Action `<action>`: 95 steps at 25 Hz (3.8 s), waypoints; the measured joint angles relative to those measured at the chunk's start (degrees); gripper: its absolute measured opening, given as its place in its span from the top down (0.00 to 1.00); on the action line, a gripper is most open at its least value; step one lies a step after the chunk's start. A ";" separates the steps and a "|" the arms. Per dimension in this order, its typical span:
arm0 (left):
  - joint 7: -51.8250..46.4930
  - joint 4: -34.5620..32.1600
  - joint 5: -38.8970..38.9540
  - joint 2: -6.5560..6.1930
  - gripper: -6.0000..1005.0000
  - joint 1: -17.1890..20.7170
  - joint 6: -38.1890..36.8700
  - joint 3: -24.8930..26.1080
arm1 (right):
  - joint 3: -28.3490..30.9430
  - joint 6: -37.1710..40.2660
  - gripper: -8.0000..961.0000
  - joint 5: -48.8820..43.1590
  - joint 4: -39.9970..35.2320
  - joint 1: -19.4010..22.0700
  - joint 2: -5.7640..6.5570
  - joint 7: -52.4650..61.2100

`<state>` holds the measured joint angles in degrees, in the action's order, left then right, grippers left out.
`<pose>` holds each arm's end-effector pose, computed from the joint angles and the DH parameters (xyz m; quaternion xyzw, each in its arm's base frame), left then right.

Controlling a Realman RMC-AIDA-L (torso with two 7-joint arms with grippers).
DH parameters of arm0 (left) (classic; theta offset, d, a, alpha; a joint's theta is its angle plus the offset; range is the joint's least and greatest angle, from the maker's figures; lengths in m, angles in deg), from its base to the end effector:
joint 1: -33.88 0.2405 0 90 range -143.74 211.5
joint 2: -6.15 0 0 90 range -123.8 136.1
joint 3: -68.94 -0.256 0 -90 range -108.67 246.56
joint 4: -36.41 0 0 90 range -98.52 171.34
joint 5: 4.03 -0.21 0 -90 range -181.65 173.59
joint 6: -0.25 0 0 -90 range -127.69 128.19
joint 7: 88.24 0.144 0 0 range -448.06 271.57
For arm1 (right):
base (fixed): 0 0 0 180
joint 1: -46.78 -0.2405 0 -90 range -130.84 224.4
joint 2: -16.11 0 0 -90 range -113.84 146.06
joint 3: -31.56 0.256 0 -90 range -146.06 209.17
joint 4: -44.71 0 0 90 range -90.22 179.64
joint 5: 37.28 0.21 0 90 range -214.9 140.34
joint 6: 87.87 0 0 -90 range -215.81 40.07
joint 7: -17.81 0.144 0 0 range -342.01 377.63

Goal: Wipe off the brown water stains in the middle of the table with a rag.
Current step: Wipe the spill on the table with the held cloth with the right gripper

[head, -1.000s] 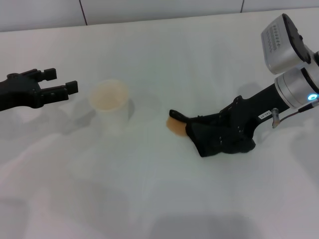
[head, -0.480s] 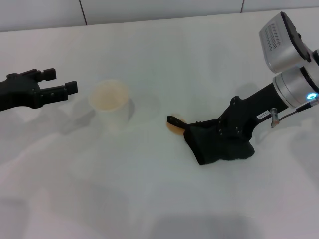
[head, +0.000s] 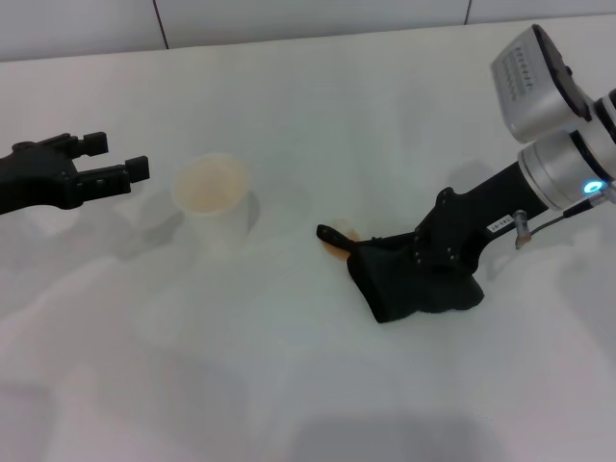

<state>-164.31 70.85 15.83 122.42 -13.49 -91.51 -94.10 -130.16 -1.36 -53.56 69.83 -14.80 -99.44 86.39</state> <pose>-0.2771 0.3681 0.0350 -0.9073 -0.2906 -0.2289 0.2000 0.2361 0.3770 -0.0195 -0.9917 0.1276 -0.0069 0.0156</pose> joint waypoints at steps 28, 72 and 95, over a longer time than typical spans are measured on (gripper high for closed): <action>-1.98 0.00 -0.54 -0.41 0.14 -0.98 0.00 0.00 | 0.04 -2.62 0.95 1.10 -5.10 -2.71 -0.01 0.54; -2.07 0.00 -0.70 -0.34 0.14 -0.72 0.00 0.00 | 0.08 -4.18 0.95 -4.01 -9.88 -5.39 -0.05 4.20; -2.07 0.00 -0.69 -0.37 0.14 -0.79 -0.02 0.00 | 0.06 -17.43 0.95 -1.98 -14.43 -9.32 0.15 7.46</action>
<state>-166.38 70.86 15.14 122.05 -14.28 -91.53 -94.09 -130.09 -18.78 -55.54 55.40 -24.11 -99.29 93.84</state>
